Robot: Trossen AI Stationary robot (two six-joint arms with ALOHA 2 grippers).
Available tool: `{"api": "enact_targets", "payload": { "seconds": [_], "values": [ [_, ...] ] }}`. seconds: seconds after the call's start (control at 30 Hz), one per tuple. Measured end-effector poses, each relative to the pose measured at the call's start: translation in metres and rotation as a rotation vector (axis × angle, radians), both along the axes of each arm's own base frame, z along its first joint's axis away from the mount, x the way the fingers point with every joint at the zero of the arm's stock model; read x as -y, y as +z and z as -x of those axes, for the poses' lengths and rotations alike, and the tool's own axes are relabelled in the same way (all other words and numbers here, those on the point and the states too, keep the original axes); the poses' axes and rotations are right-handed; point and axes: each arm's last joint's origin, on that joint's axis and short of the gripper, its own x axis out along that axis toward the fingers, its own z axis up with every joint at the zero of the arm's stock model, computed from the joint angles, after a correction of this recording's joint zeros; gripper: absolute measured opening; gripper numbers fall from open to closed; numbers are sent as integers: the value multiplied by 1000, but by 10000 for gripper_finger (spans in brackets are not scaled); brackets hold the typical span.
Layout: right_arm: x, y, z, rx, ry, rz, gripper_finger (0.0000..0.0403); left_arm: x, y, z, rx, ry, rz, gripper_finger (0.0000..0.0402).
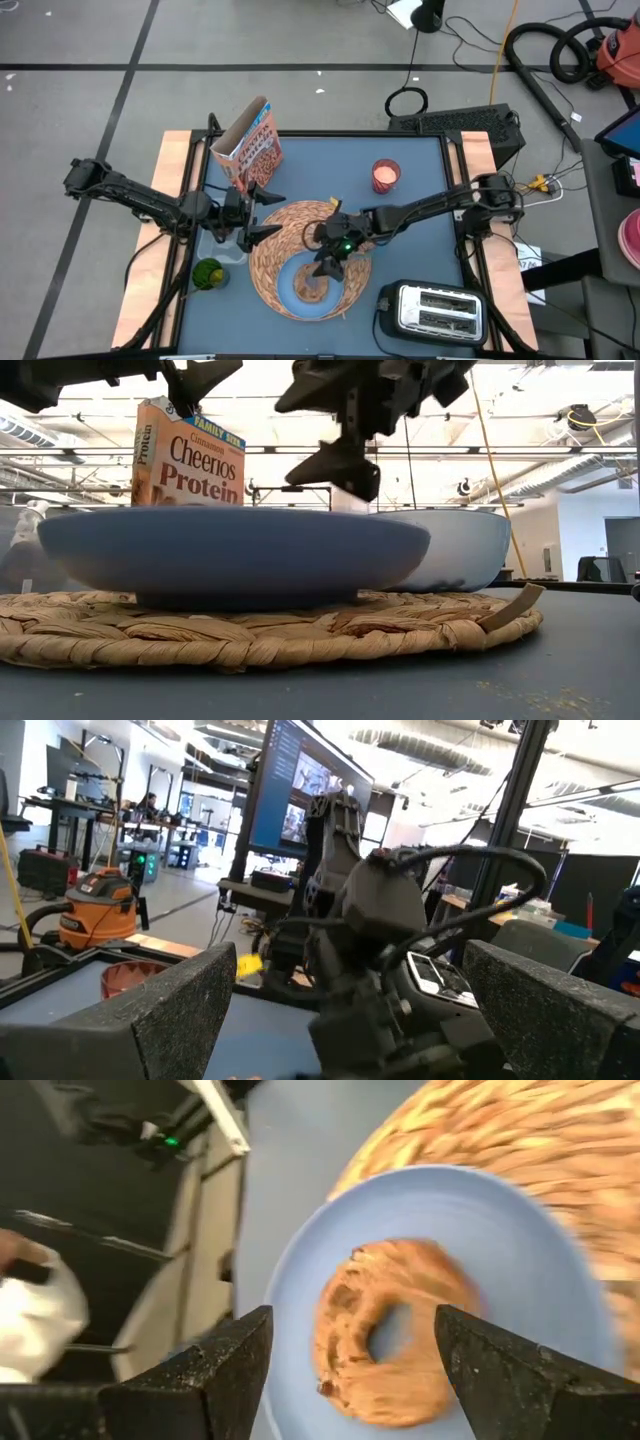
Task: Arrange a breakfast setting
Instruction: Put the bagel on the blue plate, then put the red apple on the brown tablemat
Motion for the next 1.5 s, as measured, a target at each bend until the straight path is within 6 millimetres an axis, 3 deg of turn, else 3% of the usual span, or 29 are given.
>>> {"api": "enact_targets", "payload": {
  "seconds": [0.43, 0.67, 0.87, 1.13, 1.5],
  "values": [
    [11, 68, 55, 56, 38, 248, 270, -2, 5, -1, 13, 74, 80, 395],
    [15, 98, 80, 148, 85, 308, 270, 2, 46, -13, -4, 145, 88, 395],
    [17, 113, 93, 211, 107, 336, 270, 4, 89, -19, -326, 190, 68, 394],
    [17, 113, 93, 220, 127, 358, 270, -2, 120, 8, -651, 279, 399, 394],
    [17, 72, 95, 169, 107, 328, 270, -1, 97, 44, -1169, 352, 942, 394]
  ]
}}
